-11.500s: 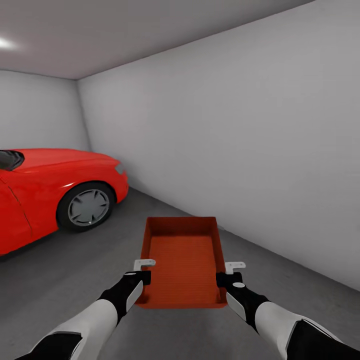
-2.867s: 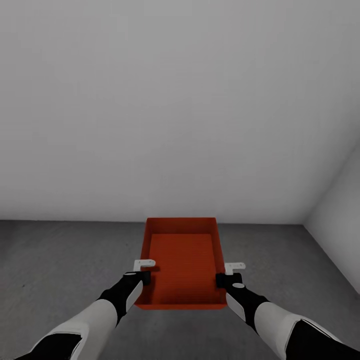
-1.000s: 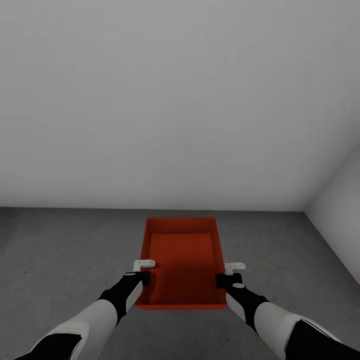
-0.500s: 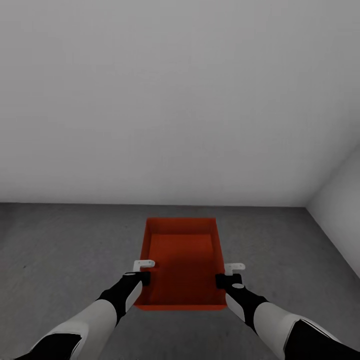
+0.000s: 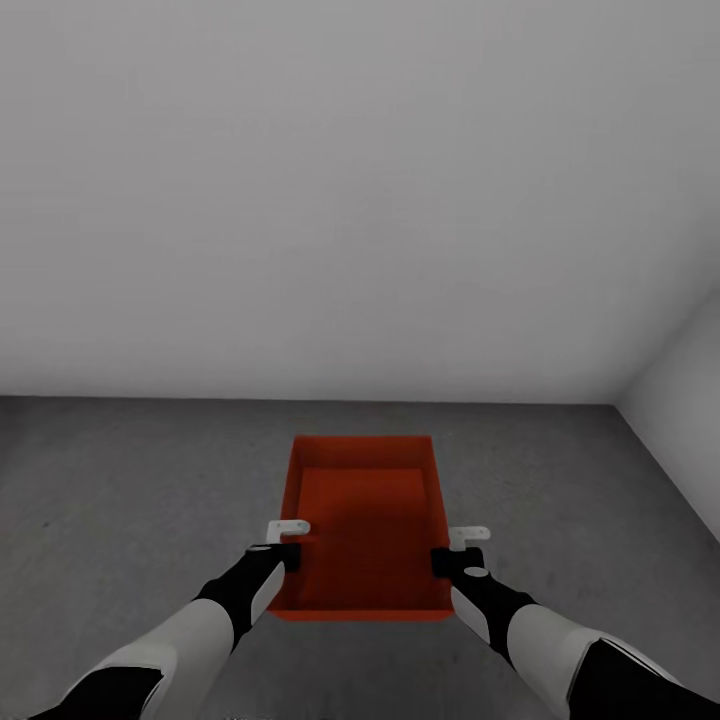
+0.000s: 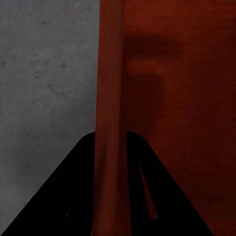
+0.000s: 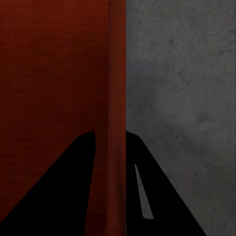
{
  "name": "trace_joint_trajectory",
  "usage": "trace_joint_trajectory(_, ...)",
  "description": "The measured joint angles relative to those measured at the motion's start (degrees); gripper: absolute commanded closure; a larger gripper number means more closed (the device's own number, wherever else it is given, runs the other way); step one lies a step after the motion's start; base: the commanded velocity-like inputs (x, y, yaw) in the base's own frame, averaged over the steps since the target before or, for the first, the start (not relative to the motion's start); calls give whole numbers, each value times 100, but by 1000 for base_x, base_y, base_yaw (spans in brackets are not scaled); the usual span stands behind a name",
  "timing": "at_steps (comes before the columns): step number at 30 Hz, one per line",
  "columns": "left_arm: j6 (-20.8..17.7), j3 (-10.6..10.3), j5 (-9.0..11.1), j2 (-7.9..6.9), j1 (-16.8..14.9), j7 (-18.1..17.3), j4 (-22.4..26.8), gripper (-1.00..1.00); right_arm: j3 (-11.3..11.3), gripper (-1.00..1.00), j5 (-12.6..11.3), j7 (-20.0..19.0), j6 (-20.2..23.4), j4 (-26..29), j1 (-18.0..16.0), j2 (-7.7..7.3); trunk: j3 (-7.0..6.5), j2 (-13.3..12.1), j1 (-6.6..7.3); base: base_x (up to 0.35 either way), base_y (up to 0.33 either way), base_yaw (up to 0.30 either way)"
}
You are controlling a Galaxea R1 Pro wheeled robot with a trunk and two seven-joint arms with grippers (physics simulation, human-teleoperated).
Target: Move the two storage containers from the living room to the garage. In the garage, place one container on the floor and stack the other container on top of it (either order is fine).
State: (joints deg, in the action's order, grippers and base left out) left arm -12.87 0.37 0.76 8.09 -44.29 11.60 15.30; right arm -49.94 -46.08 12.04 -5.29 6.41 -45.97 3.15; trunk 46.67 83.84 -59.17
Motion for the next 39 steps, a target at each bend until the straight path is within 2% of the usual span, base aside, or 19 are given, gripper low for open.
trace_joint_trajectory(30, 3, 0, -1, 1, 0, 0, 2, 100, 0, 100, 1, 3, 0, 9, 1, -4, 816, 1204, -659, 0, 0, 0)
trace_joint_trajectory(39, 14, -3, 6, 13, 0, 18, 6, 100, -5, 100, 0, -2, 0, 33, 3, -25, 917, 1244, -681, 0, 0, 0)
